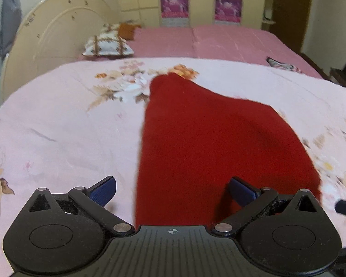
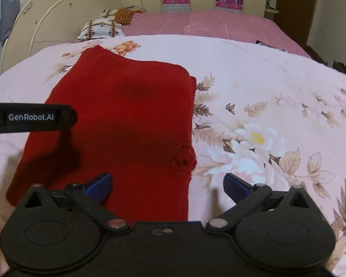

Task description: Fold small clothes

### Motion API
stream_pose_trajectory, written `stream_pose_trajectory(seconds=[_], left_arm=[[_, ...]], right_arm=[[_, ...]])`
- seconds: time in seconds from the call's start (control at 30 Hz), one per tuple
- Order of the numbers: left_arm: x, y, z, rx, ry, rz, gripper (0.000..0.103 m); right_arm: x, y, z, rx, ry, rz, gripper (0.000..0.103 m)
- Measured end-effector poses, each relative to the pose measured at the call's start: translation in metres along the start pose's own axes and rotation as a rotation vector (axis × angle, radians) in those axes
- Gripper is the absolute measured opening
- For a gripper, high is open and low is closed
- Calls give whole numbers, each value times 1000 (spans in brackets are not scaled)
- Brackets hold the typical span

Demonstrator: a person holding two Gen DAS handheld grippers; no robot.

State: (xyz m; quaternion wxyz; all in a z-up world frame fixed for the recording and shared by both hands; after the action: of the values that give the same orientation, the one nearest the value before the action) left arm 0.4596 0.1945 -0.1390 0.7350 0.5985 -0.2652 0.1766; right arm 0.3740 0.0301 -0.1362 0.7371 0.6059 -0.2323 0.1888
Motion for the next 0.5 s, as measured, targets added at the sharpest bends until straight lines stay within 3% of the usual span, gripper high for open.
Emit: stream_pose_trajectory(seconds=[0.1, 0.2, 0.33, 0.5], left_arm=[[-8, 24, 2, 5, -38, 6, 103], [-18, 51, 4, -2, -64, 4, 103], [-30, 84, 3, -22, -72, 6, 103], [-45, 117, 5, -46, -87, 23, 103]], right_arm=[[-3, 24, 7, 54, -47, 42, 102], [-7, 47, 12, 36, -75, 67, 102], [-12, 70, 12, 29, 23, 23, 102], [-35, 111, 18, 49, -4, 63, 102]])
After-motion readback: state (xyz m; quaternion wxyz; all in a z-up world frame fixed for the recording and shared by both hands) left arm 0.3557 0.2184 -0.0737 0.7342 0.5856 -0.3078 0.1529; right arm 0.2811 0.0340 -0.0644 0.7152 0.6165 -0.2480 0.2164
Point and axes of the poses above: each gripper's, at about its wrist camera, not at the fingertips, and y roughly against the way its jaws point, z to its right, x to its top, the point moved 2 cm from there along -y, roughly the way its jaws point, and after that the axes turned 14 degrees about -x, right-handed, at the moved point
